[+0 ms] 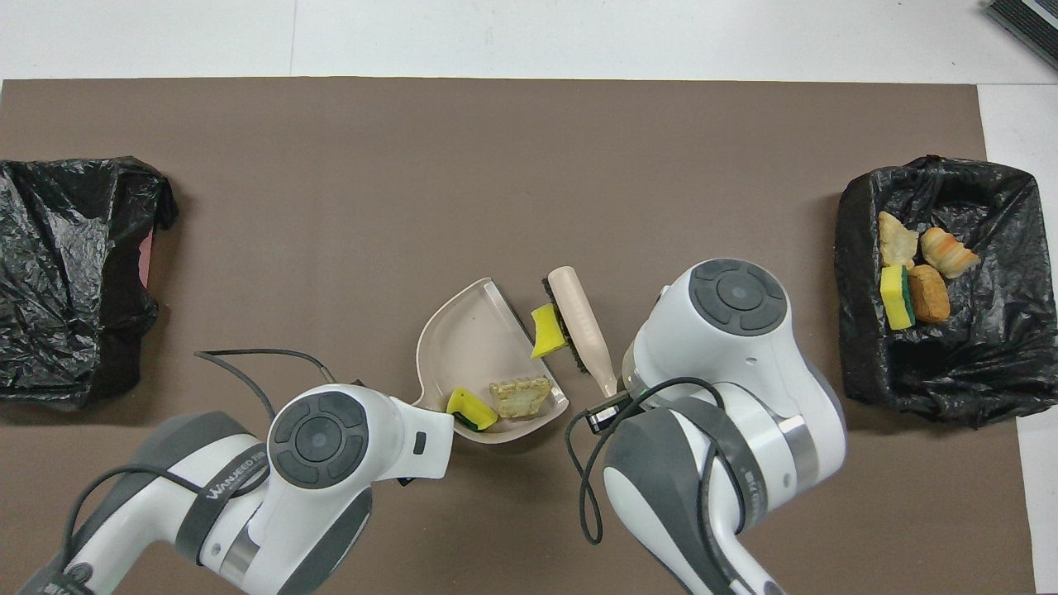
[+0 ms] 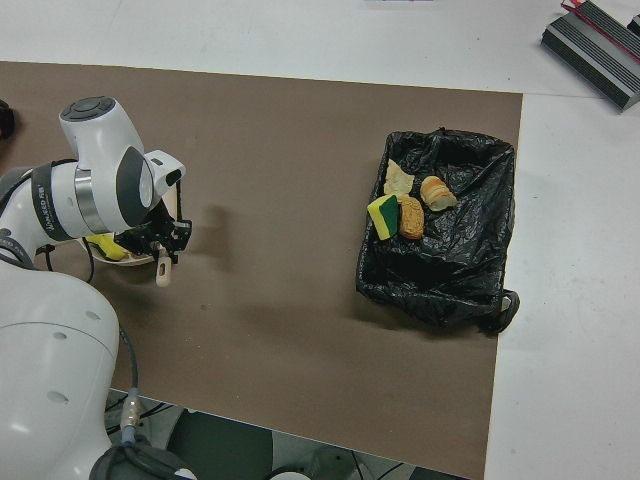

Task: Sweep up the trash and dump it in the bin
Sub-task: 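Brush the remaining pieces into the dustpan held by the left gripper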

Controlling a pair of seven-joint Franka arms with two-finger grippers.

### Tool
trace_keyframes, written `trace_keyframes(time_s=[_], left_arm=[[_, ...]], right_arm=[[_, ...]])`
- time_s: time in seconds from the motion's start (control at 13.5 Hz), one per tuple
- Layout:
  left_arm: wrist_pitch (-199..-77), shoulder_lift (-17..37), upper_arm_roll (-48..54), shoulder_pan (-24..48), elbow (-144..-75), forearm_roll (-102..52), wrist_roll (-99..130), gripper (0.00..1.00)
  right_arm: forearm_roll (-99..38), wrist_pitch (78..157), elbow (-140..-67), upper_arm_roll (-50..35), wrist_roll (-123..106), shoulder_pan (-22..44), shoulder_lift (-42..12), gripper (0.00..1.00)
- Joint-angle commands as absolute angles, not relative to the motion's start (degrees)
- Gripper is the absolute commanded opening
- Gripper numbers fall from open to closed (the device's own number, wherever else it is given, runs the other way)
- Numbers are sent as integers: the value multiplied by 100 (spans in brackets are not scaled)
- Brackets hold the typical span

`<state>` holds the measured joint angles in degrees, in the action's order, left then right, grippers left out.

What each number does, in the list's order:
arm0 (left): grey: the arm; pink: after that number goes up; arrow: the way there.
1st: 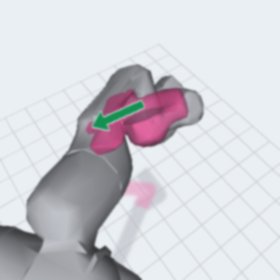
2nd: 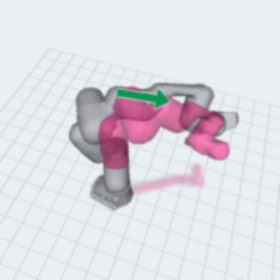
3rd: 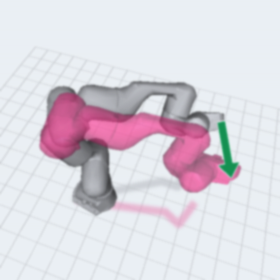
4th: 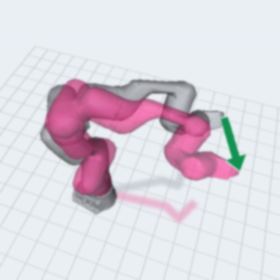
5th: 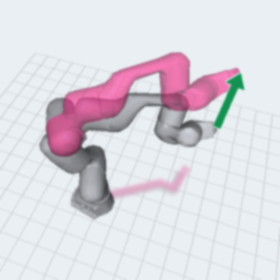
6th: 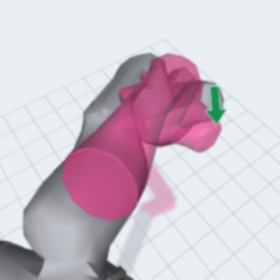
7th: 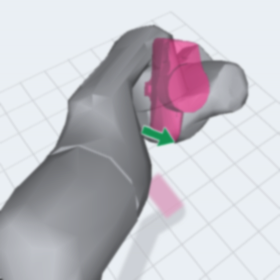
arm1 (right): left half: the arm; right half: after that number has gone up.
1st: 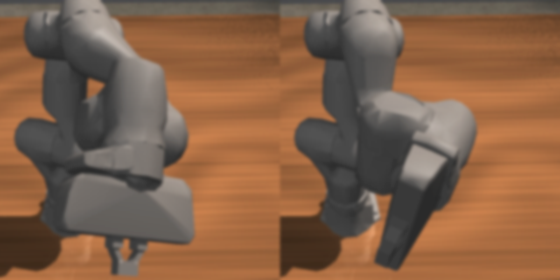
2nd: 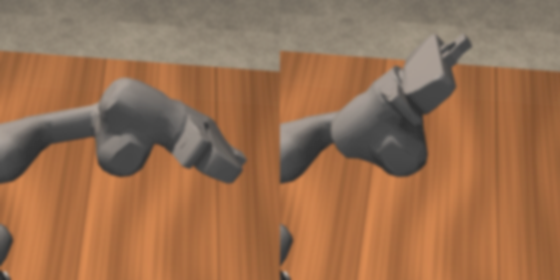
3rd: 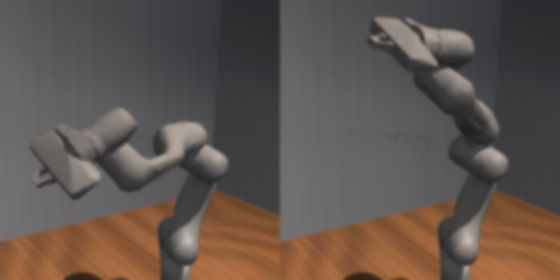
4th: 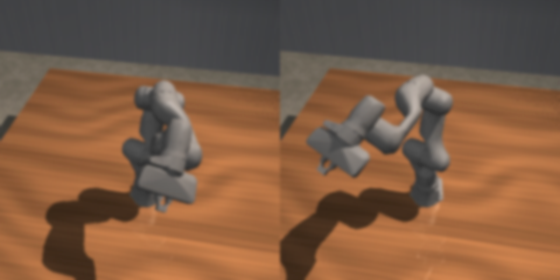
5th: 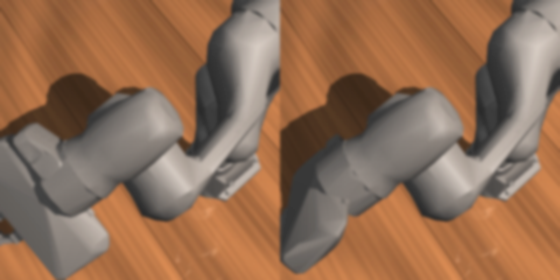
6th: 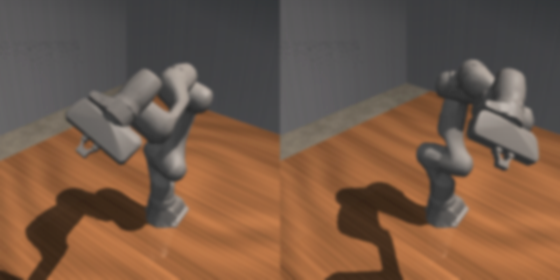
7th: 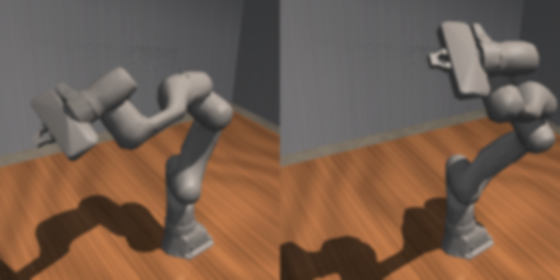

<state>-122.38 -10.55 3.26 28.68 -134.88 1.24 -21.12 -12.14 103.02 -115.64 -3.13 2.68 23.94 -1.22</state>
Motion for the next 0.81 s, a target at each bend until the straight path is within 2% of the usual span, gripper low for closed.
trace_keyframes(time_s=[0.0,0.37,0.74], left_arm=[[-12094,-1257,352,2786,-13482,202,-2022,0],[-12356,-1047,360,2848,-13553,-51,-2065,0],[-12481,-932,360,2909,-13562,-211,-2048,0]], right_arm=[[-1160,10528,-11689,-378,447,2443,-44,0],[-1257,11337,-11804,-404,1238,2777,-236,0],[-1152,11593,-12250,-396,1309,3119,-343,0]])
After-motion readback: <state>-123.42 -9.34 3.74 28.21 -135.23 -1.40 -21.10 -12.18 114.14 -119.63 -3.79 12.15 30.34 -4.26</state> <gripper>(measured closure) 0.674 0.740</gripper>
